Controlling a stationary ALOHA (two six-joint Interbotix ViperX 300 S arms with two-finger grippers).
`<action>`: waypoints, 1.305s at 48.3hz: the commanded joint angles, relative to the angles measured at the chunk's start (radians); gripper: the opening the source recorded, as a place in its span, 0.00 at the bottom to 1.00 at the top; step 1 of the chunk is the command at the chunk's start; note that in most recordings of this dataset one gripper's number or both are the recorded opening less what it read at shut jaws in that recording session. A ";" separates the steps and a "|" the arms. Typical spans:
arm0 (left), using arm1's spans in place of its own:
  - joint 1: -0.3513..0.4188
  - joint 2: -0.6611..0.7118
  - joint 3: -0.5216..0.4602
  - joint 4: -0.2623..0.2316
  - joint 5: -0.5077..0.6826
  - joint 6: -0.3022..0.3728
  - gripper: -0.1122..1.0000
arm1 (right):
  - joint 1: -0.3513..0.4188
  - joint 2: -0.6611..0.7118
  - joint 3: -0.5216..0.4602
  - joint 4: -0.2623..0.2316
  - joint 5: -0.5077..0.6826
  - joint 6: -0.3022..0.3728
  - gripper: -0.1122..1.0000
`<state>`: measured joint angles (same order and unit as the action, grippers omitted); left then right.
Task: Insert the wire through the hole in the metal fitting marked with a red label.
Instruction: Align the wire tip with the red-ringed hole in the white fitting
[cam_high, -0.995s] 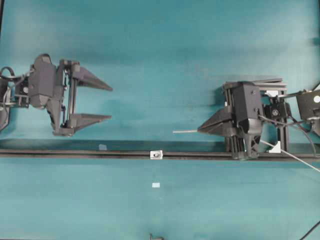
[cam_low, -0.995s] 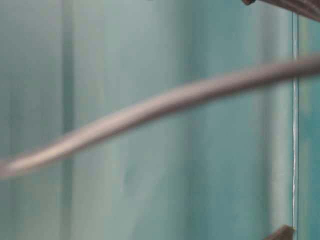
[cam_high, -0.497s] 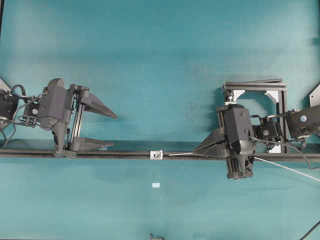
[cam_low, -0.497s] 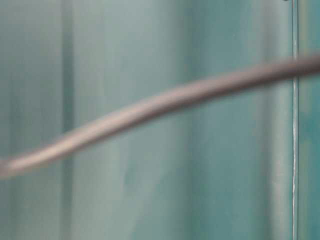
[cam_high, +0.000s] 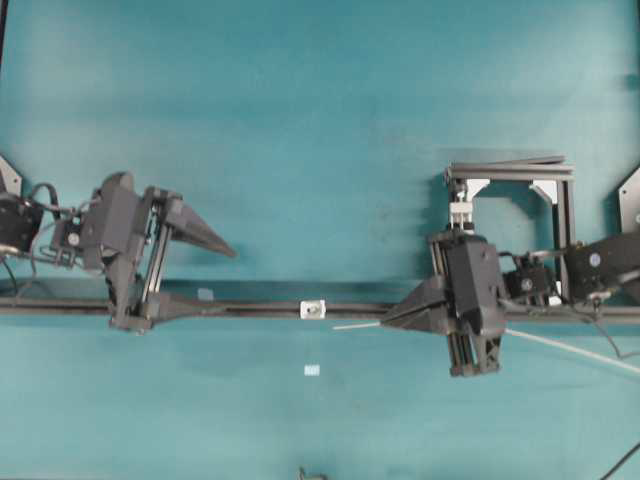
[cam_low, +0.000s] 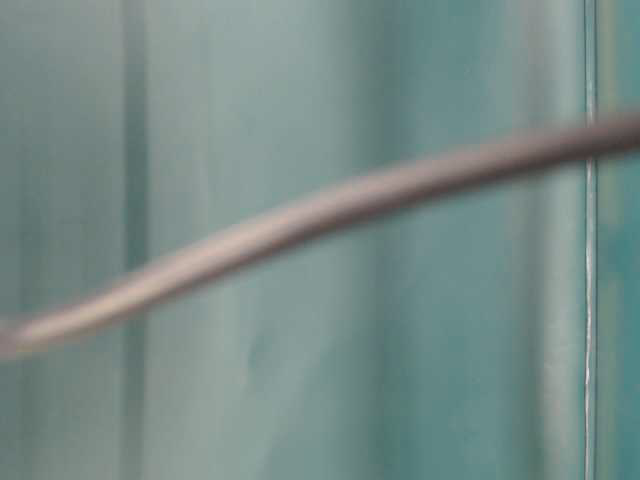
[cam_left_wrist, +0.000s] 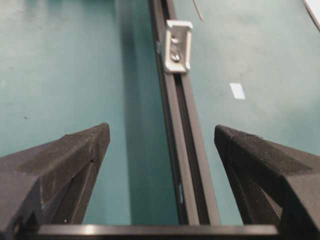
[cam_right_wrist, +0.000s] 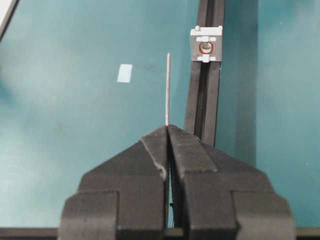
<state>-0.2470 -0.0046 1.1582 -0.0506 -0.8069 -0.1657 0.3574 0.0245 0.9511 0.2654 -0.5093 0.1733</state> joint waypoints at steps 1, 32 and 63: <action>-0.011 0.011 -0.012 -0.002 -0.037 -0.003 0.74 | 0.017 -0.008 -0.009 0.064 -0.037 -0.052 0.09; -0.021 0.052 0.008 -0.002 -0.130 0.003 0.74 | 0.212 0.097 0.038 0.522 -0.359 -0.325 0.09; -0.018 0.209 -0.029 -0.002 -0.273 0.029 0.73 | 0.225 0.114 0.041 0.525 -0.388 -0.322 0.09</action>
<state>-0.2654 0.2056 1.1397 -0.0506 -1.0615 -0.1473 0.5768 0.1503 0.9971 0.7885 -0.8866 -0.1503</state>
